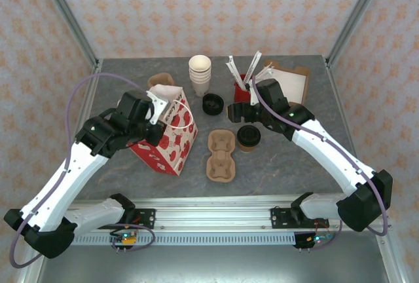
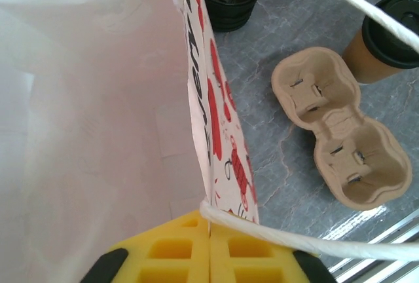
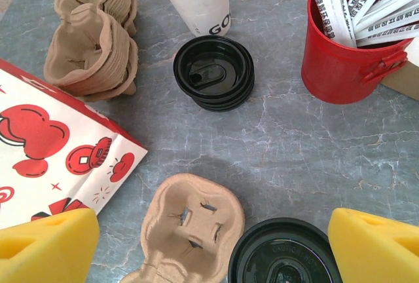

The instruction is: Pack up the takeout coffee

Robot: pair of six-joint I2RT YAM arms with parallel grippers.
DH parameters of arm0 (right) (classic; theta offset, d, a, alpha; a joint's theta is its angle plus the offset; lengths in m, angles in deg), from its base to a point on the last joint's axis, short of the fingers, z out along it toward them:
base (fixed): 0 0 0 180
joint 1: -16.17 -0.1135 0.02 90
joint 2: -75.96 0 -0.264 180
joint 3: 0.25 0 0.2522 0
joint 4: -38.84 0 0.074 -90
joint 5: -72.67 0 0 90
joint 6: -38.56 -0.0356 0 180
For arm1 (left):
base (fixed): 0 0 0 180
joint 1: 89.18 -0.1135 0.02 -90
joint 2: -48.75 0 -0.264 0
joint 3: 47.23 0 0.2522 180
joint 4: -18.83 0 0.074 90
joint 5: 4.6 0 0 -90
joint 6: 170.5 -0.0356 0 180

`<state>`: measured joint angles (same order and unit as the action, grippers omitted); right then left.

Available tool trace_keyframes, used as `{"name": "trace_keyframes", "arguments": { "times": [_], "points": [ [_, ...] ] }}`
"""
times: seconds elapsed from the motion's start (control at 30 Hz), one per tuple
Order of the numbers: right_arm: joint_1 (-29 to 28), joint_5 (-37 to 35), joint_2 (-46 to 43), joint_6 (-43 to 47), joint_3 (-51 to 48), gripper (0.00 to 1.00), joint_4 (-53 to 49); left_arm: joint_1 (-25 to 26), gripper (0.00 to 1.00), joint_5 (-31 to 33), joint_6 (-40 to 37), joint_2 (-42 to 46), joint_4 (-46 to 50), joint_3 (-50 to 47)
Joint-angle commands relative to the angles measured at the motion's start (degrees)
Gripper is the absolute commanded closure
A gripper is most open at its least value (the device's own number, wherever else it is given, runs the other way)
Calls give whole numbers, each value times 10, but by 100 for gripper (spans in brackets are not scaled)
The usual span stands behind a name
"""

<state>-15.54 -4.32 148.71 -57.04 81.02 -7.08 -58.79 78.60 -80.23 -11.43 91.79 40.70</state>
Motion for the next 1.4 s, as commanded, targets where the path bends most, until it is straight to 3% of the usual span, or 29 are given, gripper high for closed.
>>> {"name": "trace_keyframes", "arguments": {
  "times": [0.0,0.17,0.27,0.37,0.5,0.73,0.9,1.07,1.2,1.37],
  "points": [
    [2,-18,-11,-6,-3,9,-9,10,82,10,11,-1,-28,-3],
    [2,-23,-14,-5,3,9,-13,40,52,-1,33,-5,-30,35],
    [3,-31,-14,-5,8,9,-16,74,43,19,59,-22,-23,81],
    [10,-45,-15,-9,12,9,-20,127,41,67,94,-50,-15,133],
    [51,-69,-17,-47,16,9,-26,217,40,159,165,-106,-6,189],
    [138,-89,-46,-101,-10,9,-12,356,40,213,293,-219,-79,179],
    [182,-82,-82,-111,-46,8,-5,367,42,189,365,-269,-132,123],
    [186,-99,-119,-102,-73,8,-4,377,45,157,392,-336,-158,90],
    [187,-91,-126,-96,-79,8,-4,382,50,116,378,-382,-186,74],
    [186,-95,-121,-87,-79,8,-5,383,59,37,307,-427,-243,61]
  ]
}}
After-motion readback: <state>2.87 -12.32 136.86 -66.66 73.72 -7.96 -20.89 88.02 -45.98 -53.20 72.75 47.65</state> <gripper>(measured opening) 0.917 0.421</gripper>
